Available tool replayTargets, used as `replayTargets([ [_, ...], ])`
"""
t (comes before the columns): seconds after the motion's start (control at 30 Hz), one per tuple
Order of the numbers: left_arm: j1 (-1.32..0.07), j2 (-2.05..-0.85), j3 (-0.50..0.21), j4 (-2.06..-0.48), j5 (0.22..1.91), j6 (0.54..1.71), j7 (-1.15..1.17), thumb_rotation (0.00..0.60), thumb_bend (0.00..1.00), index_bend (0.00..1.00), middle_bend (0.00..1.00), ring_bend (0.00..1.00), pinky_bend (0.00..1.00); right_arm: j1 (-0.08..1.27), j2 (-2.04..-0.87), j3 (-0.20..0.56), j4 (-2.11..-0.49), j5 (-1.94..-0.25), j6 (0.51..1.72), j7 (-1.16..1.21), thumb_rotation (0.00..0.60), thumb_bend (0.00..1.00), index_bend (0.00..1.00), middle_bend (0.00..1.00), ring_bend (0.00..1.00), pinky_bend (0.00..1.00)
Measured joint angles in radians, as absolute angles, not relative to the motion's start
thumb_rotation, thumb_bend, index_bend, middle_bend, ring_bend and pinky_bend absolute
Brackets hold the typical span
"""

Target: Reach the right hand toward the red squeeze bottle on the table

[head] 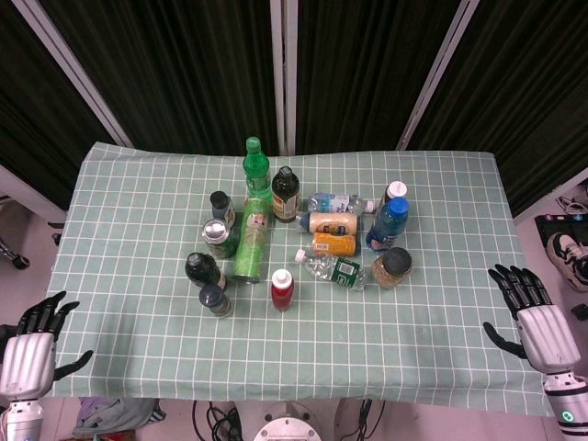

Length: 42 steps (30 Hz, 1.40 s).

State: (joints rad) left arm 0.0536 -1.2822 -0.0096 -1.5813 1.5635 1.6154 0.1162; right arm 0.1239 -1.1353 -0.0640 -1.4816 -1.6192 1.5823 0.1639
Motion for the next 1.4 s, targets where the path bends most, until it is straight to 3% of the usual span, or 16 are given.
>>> replayTargets([
  [0.23,0.045,-1.278,-0.011,-1.590,1.564,1.606,0.123,0.600,0.00,0.23,0.11,0.11,0.16,0.130,-1.134,-0.057,-1.491,-1.641,1.565,0.172,0.600,0.21,0.00,0.05,0.00,0.00],
  [0.4,0.049,-1.280,-0.008,-1.592,1.568,1.616,0.120,0.600,0.00,0.23,0.11,0.11,0.16,0.169,-1.133,-0.051,-1.520,-1.683,1.537,0.228,0.600,0.01,0.00,0.06,0.00,0.01],
  [0.6,0.059,-1.287,0.001,-1.589,1.584,1.637,0.114,0.600,0.00,0.23,0.11,0.11,0.16,0.308,-1.171,-0.006,-1.572,-1.699,1.385,0.364,0.600,0.00,0.00,0.07,0.00,0.03],
  [0.97,0.086,-1.284,0.010,-1.573,1.571,1.660,0.091,0.600,0.00,0.23,0.11,0.11,0.16,0.667,-1.444,0.124,-1.545,-1.579,0.932,0.604,0.600,0.00,0.00,0.04,0.00,0.03],
  [1.3,0.099,-1.288,0.012,-1.548,1.550,1.657,0.063,0.600,0.00,0.23,0.11,0.11,0.16,0.790,-1.645,0.191,-1.406,-1.483,0.838,0.610,0.600,0.00,0.00,0.05,0.00,0.03],
  [1.4,0.103,-1.290,0.012,-1.541,1.546,1.657,0.055,0.600,0.00,0.23,0.11,0.11,0.16,0.810,-1.683,0.198,-1.368,-1.467,0.824,0.608,0.600,0.03,0.00,0.12,0.01,0.06],
])
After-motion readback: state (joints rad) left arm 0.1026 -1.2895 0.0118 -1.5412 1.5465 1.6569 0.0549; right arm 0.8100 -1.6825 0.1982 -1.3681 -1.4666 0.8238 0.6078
